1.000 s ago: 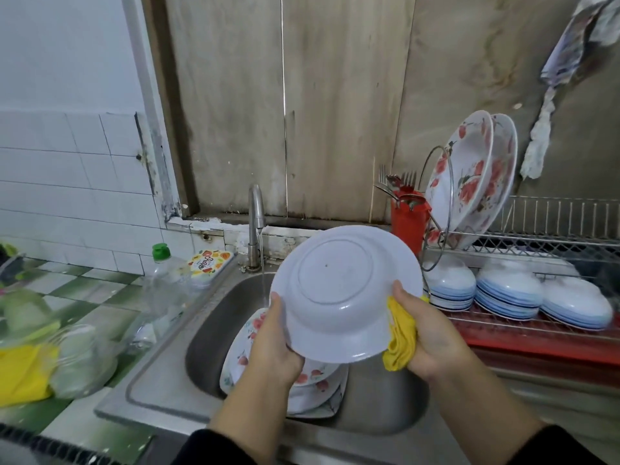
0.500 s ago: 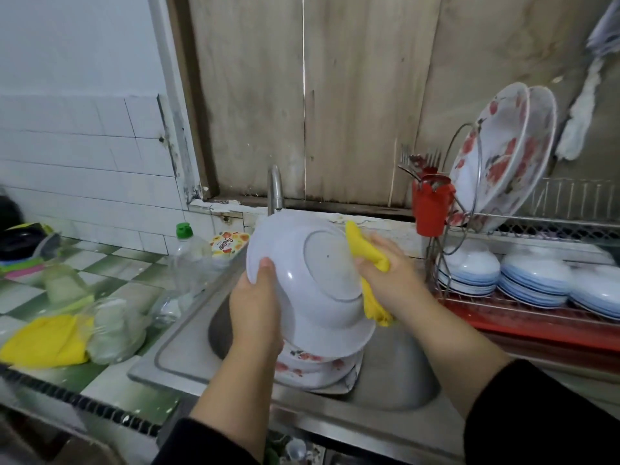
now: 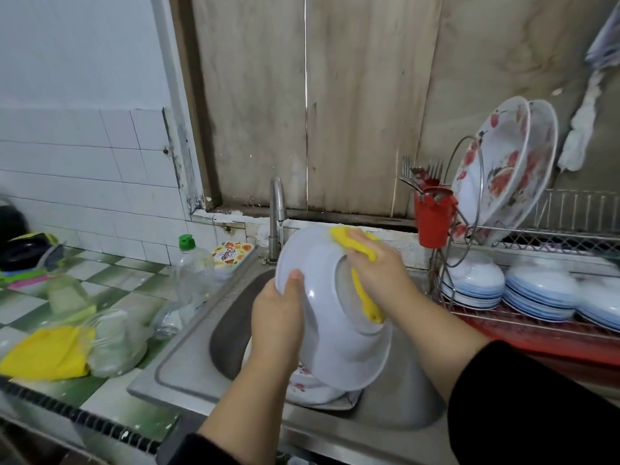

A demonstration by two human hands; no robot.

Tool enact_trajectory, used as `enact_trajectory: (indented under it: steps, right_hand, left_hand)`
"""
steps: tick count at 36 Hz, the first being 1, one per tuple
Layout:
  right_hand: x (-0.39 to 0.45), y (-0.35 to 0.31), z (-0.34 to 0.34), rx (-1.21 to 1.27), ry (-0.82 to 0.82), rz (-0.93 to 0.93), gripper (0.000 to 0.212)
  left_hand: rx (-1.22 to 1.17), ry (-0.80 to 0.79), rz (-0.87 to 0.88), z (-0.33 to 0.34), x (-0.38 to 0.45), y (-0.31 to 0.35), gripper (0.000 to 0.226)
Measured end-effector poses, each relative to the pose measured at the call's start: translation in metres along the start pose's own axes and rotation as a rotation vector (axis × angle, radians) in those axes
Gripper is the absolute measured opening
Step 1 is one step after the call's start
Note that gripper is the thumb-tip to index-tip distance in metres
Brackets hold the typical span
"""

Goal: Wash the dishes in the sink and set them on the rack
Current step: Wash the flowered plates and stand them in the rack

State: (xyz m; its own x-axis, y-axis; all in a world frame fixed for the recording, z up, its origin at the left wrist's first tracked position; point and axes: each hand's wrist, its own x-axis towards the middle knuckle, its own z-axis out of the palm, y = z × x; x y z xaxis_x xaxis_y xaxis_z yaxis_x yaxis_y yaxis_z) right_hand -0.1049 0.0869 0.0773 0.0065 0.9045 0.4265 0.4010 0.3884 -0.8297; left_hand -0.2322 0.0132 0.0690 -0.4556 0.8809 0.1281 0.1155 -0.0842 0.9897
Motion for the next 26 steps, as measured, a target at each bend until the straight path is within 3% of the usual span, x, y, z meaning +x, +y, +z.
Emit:
enact_trajectory:
  steps: [3,6,8,10,12,16,18,21,24,26]
  right_hand:
    - [-0.024,-0.025,0.012,-0.275,-0.231,-0.508,0.053]
    - [-0.030,-0.017,0.009,-0.488,-0.420,-0.638,0.070]
    - [-0.016,-0.008,0.000,-0.525,-0.305,-0.653,0.069]
    - [-0.003,-0.009,-0.005,-0.562,-0.157,-0.453,0.074]
    - [0.002,-0.013,0.000,-0.565,-0.133,-0.365,0.081]
    - [-0.012,-0.019,0.012,-0.615,-0.197,-0.808,0.071]
    - [-0.009,-0.013,0.013,-0.648,-0.217,-0.913,0.066]
    - [0.008,-0.019,0.006,-0.667,-0.221,-0.836,0.060]
    - [0.040,-0.019,-0.002,-0.585,-0.234,-0.531,0.070]
    - [0.060,-0.013,-0.011,-0.523,-0.253,-0.361,0.065]
  left_hand:
    - [0.063,0.012,0.023,0.001,0.004,0.002,0.032]
    - [-0.073,0.034,-0.032,-0.003,0.004,0.009,0.046]
    - [-0.041,0.028,-0.042,-0.004,-0.001,0.013,0.057]
    - [-0.001,0.014,-0.036,-0.003,-0.005,0.016,0.061]
    - [-0.012,0.000,-0.042,-0.002,-0.006,0.020,0.063]
    - [-0.121,-0.013,-0.129,-0.003,0.004,0.024,0.092]
    - [-0.117,-0.028,-0.134,-0.004,0.005,0.027,0.102]
    - [-0.022,-0.055,-0.025,-0.005,0.005,0.035,0.069]
    - [0.060,-0.101,0.057,-0.008,0.009,0.032,0.033]
    - [0.039,-0.114,0.070,-0.012,0.012,0.032,0.031]
